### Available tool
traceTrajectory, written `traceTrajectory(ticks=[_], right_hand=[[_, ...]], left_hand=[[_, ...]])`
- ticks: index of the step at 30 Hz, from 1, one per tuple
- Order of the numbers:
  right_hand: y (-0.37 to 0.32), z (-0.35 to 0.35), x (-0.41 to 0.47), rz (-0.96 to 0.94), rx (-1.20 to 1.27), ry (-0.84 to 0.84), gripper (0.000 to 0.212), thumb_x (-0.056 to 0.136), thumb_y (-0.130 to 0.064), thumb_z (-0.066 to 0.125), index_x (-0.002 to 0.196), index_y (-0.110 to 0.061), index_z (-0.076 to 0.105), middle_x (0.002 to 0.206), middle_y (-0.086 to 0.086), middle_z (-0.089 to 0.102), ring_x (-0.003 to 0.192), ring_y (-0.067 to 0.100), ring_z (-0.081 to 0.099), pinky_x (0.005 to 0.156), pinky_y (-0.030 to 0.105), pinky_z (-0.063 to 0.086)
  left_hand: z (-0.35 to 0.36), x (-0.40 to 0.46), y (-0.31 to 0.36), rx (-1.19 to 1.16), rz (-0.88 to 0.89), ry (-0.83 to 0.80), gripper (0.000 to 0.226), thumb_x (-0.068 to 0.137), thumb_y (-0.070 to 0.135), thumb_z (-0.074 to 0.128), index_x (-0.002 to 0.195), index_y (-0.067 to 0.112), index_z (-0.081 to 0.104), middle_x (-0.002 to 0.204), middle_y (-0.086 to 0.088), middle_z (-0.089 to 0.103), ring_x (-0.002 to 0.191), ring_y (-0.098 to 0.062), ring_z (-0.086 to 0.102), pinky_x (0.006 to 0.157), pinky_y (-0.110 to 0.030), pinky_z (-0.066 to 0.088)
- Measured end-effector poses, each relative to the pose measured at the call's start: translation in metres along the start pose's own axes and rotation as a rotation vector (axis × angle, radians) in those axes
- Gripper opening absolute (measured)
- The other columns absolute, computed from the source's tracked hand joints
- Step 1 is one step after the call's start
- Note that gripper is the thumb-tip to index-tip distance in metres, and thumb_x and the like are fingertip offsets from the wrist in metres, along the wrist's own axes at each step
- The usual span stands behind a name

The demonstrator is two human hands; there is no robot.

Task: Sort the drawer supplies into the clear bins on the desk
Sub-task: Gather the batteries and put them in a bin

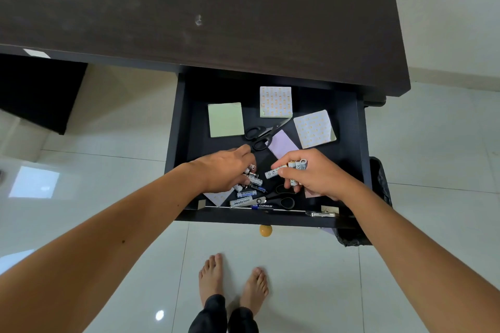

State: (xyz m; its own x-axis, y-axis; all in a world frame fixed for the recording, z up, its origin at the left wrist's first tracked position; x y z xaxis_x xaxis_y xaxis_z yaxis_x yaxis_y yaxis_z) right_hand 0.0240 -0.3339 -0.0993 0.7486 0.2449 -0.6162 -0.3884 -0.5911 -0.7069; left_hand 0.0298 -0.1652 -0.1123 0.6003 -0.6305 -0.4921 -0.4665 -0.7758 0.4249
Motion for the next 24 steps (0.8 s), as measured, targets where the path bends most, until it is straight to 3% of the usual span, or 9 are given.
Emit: traceTrajectory(ticks=[2, 6, 10, 15, 18, 19, 21, 24], right_hand=[[0.004, 0.002, 0.000, 0.047, 0.027, -0.008, 0.009, 0.098, -0.024, 0.072, 0.103, -0.027, 0.079, 0.080, 0.009, 0.078, 0.063, 0.015, 0.064, 0.047, 0.019, 0.044], [0.001, 0.002, 0.000, 0.018, 0.127, -0.041, 0.009, 0.097, -0.015, 0.073, 0.104, -0.013, 0.077, 0.081, 0.015, 0.080, 0.061, 0.020, 0.062, 0.064, 0.030, 0.054], [-0.004, -0.001, 0.000, -0.012, 0.222, -0.044, 0.012, 0.096, -0.003, 0.073, 0.107, -0.005, 0.077, 0.088, 0.024, 0.078, 0.061, 0.014, 0.068, 0.059, 0.025, 0.055], [-0.006, 0.003, -0.001, 0.037, 0.274, -0.070, 0.009, 0.099, -0.003, 0.065, 0.093, 0.003, 0.067, 0.083, 0.014, 0.079, 0.062, 0.012, 0.071, 0.055, 0.027, 0.049], [-0.008, 0.006, -0.003, 0.039, 0.293, -0.096, 0.009, 0.096, 0.004, 0.061, 0.088, 0.000, 0.063, 0.093, 0.022, 0.077, 0.085, 0.026, 0.081, 0.050, 0.027, 0.046], [-0.010, 0.007, -0.005, 0.046, 0.290, -0.103, 0.009, 0.096, 0.005, 0.059, 0.091, 0.001, 0.064, 0.091, 0.022, 0.076, 0.083, 0.026, 0.081, 0.048, 0.025, 0.045], [-0.010, 0.008, -0.007, 0.089, 0.257, -0.110, 0.014, 0.097, 0.004, 0.056, 0.099, 0.001, 0.069, 0.085, 0.023, 0.074, 0.058, 0.014, 0.073, 0.044, 0.022, 0.042], [-0.005, 0.010, -0.006, 0.142, 0.162, -0.120, 0.011, 0.097, -0.010, 0.064, 0.098, -0.011, 0.075, 0.077, 0.018, 0.072, 0.040, 0.010, 0.049, 0.044, 0.019, 0.033]], left_hand=[[0.001, 0.000, 0.001, 0.047, 0.009, -0.012, 0.037, 0.107, 0.035, 0.056, 0.137, 0.015, 0.050, 0.135, -0.004, 0.042, 0.118, -0.023, 0.056, 0.096, -0.033, 0.045], [0.001, 0.000, 0.002, 0.069, 0.027, 0.011, 0.033, 0.108, 0.033, 0.053, 0.136, 0.015, 0.051, 0.134, -0.005, 0.043, 0.119, -0.022, 0.055, 0.100, -0.035, 0.047], [0.000, 0.001, -0.001, 0.006, 0.015, 0.013, 0.030, 0.109, 0.028, 0.054, 0.135, 0.014, 0.052, 0.135, -0.004, 0.046, 0.120, -0.021, 0.055, 0.100, -0.034, 0.047], [-0.006, -0.001, -0.008, -0.231, -0.057, 0.068, 0.023, 0.109, 0.029, 0.053, 0.122, 0.010, 0.056, 0.117, -0.001, 0.051, 0.097, -0.019, 0.053, 0.086, -0.031, 0.042], [-0.012, -0.006, -0.017, -0.406, -0.117, 0.143, 0.018, 0.109, 0.027, 0.054, 0.115, 0.010, 0.055, 0.101, -0.006, 0.061, 0.088, -0.027, 0.059, 0.077, -0.037, 0.046], [-0.013, -0.007, -0.020, -0.448, -0.130, 0.161, 0.013, 0.109, 0.027, 0.054, 0.112, 0.014, 0.053, 0.095, -0.006, 0.063, 0.084, -0.027, 0.060, 0.073, -0.037, 0.047], [-0.015, -0.009, -0.021, -0.532, -0.132, 0.193, 0.003, 0.109, 0.024, 0.054, 0.111, 0.022, 0.052, 0.084, 0.004, 0.065, 0.080, -0.026, 0.064, 0.068, -0.034, 0.048], [-0.020, -0.013, -0.018, -0.641, -0.109, 0.237, 0.019, 0.110, 0.018, 0.051, 0.126, 0.027, 0.058, 0.089, 0.011, 0.070, 0.085, -0.017, 0.069, 0.073, -0.028, 0.054]])
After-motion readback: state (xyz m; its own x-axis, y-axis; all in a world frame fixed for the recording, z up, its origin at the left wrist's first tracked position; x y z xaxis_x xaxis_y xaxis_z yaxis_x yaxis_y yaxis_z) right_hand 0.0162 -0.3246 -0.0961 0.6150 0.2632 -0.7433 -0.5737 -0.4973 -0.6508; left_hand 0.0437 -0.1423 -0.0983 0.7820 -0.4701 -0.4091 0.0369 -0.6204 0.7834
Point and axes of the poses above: each hand's wrist, its own x-axis towards the middle knuckle, its own z-axis out of the palm, y = z × x, the point moved 9 cm from there along x, towards the middle knuckle
